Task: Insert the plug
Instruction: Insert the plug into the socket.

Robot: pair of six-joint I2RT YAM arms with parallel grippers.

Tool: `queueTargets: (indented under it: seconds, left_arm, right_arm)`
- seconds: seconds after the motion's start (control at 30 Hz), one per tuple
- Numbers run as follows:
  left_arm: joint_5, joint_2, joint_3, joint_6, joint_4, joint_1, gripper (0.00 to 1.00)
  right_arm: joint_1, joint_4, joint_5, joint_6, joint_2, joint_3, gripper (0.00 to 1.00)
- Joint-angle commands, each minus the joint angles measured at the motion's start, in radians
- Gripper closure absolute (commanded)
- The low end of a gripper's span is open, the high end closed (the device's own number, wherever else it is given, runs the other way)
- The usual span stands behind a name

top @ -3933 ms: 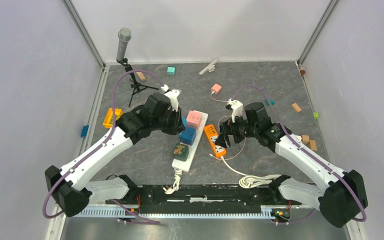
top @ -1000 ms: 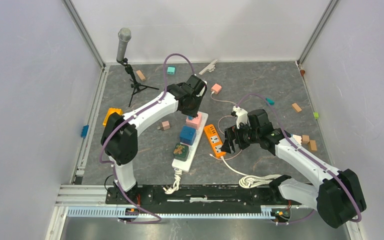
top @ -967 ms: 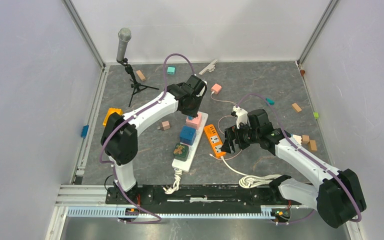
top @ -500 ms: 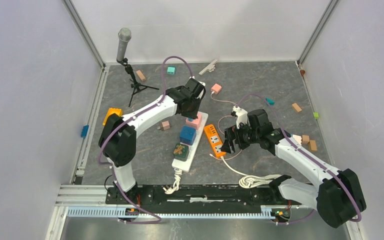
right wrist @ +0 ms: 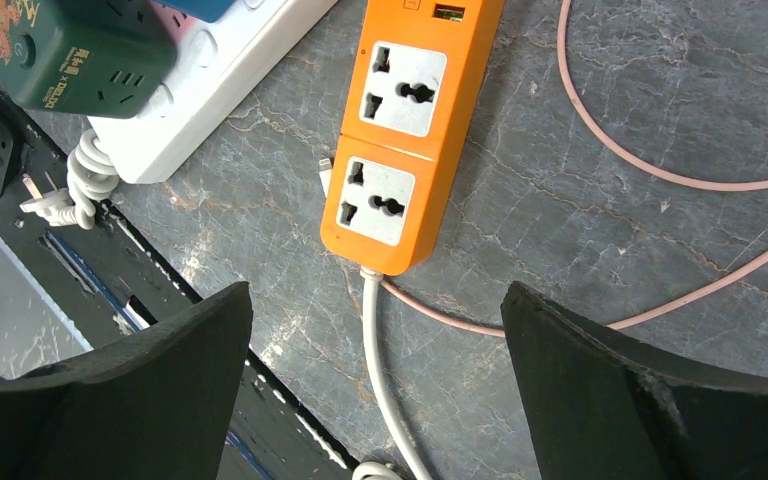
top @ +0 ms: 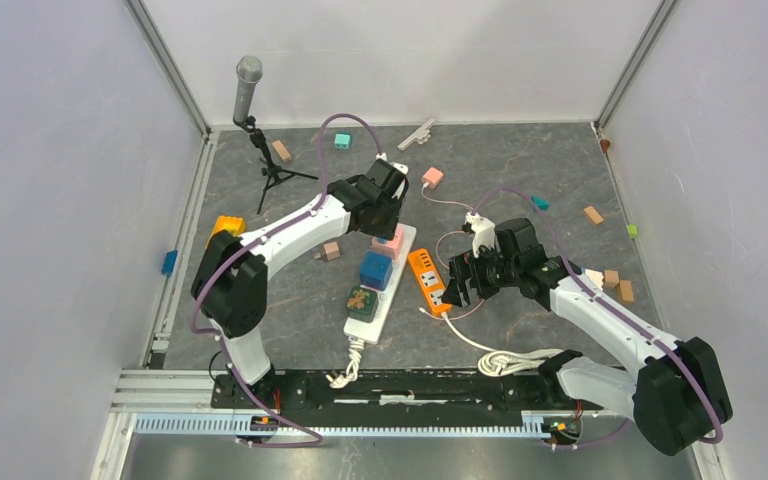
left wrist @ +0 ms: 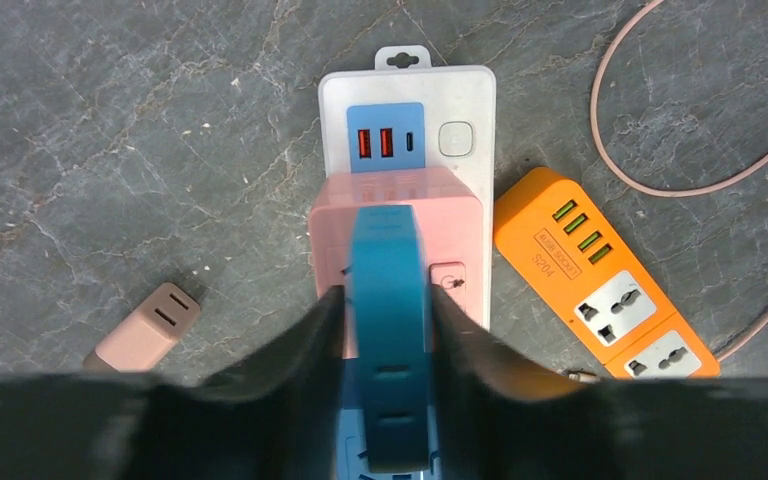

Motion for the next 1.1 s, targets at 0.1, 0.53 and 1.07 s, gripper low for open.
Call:
queueTargets:
  seconds: [0.1, 0.53, 1.07]
  left_arm:
    - [-0.002, -0.044, 0.049, -0.028, -0.042, 0.003, 0.36]
    - [0.043, -0.136, 0.127, -0.042, -0.079, 0.035, 0.09]
    - [0.173, -0.394, -0.083, 0.15, -0.095, 0.301, 0.0]
  right_arm:
    - [-0.004, 0.001, -0.01, -0.014, 0.003, 0.018, 0.02]
    - [-0.004, -0.001, -0.009, -0.014, 0.001, 0.019, 0.02]
    - [-0.003, 0.005, -0.017, -0.017, 0.011, 0.021, 0.02]
